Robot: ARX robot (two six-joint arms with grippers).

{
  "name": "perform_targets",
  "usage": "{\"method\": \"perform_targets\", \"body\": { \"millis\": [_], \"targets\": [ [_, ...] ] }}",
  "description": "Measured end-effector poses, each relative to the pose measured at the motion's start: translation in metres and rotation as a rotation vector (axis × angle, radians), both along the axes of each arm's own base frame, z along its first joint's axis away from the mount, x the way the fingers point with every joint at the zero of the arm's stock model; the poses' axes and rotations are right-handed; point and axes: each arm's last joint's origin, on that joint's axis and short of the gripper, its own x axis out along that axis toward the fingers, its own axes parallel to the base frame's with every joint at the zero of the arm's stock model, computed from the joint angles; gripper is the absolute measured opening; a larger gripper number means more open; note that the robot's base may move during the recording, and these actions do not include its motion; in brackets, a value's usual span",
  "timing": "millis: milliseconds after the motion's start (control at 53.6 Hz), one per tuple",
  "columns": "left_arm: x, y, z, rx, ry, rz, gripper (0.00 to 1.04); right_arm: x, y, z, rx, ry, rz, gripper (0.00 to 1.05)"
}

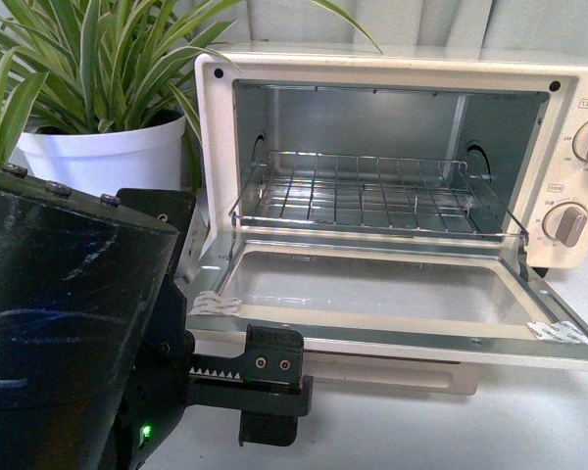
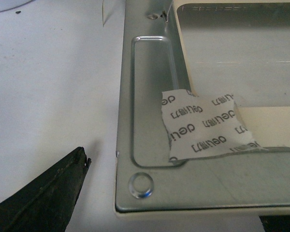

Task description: Open oven

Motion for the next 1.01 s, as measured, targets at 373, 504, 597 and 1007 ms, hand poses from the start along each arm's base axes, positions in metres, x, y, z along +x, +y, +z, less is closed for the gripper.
{"method": "perform_targets", "body": {
  "millis": [373,504,597,1007],
  "targets": [
    [-0.007,0.001,-0.002,0.115,-0.012,-0.069,0.98,0.001,-0.001,-0.005,0.001,0.02,-0.001,0.95],
    [-0.013,0.004,0.003,0.13,-0.032,-0.095,0.98,0.001,-0.002,-0.005,0.001,0.021,-0.004,0.95],
    [-0.021,0.007,0.006,0.141,-0.047,-0.119,0.98,0.001,-0.003,-0.005,0.003,0.021,-0.004,0.95],
    [-0.087,0.062,0.025,0.094,-0.174,-0.106,0.98,-0.019,-0.014,-0.015,-0.01,-0.028,0.03,0.95]
  ]
}}
